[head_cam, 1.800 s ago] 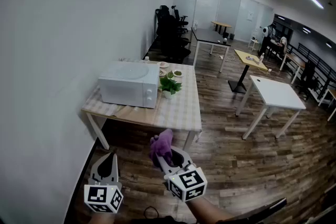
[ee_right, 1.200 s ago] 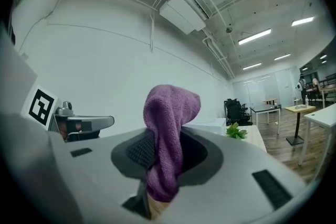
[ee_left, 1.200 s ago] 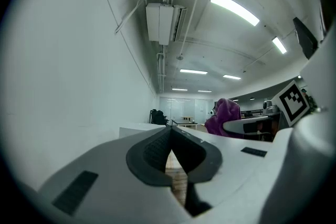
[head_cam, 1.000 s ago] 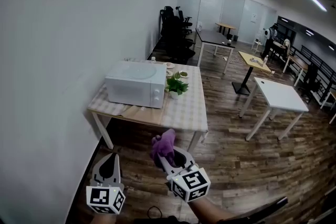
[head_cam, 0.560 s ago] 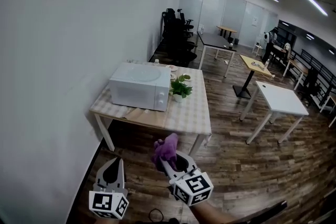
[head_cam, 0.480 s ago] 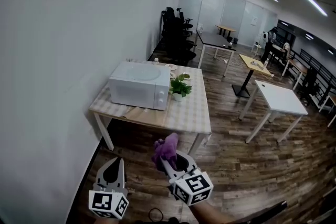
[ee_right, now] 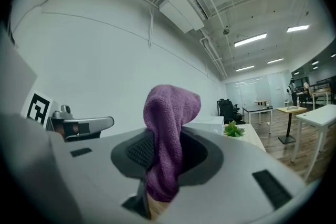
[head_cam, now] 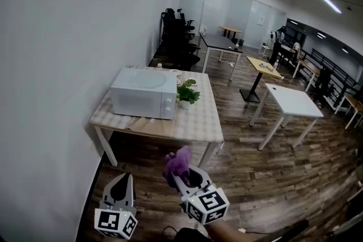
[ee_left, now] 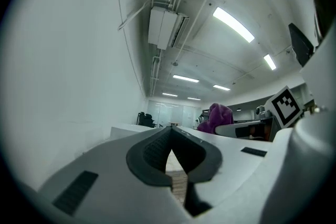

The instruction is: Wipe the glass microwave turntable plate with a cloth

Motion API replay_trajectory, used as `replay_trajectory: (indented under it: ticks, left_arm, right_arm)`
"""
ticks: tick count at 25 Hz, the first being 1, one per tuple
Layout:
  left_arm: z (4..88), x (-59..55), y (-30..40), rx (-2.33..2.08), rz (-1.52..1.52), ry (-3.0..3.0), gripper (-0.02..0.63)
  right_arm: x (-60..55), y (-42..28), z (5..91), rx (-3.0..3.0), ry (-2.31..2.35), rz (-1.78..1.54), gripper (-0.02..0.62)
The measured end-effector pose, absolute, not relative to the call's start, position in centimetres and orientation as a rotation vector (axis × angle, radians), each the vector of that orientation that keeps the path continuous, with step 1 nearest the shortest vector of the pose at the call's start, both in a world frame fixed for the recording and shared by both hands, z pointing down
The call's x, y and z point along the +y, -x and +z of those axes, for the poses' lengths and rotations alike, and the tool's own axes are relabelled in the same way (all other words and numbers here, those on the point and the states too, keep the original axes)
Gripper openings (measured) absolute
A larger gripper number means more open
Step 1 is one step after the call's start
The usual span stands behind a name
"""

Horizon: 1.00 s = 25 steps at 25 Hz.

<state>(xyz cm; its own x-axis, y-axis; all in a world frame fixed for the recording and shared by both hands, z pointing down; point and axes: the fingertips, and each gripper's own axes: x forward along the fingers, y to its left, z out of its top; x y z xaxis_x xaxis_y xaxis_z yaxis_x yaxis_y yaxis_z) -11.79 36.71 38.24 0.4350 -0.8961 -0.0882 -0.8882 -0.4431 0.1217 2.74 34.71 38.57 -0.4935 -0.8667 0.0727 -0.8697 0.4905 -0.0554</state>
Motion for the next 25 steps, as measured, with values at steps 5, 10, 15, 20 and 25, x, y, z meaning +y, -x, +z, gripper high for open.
replay_trajectory:
  ticks: [5, 10, 15, 20, 25]
  left_arm:
    - [37.7, 35.9, 12.0, -1.606, -0.264, -2.644, 0.008]
    - [38.1, 33.4, 12.3, -1.628, -0.253, -2.657, 0.008]
    - [38.3, 30.4, 12.5, -1.688, -0.191, -2.637, 0.008]
    - [38.6, 26.6, 11.7, -1.729, -0.115, -2.638, 0.008]
    - [38.8, 22.9, 9.6, -1.697, -0.075, -2.631, 0.008]
  right_arm:
    - [34.1, -2.0, 38.3, -2.682, -1.552, 0.095, 0.114]
    - [30.9, -2.1, 38.8, -2.693, -1.562, 0.118, 0.114]
    - [27.7, -1.7, 38.5, -2.727, -1.516, 0.114, 0.114]
    - [23.7, -1.8, 38.4, -2.758, -1.472, 0.116, 0.114]
    - [19.5, -3.3, 38.3, -2.774, -1.454, 0.121, 0.115]
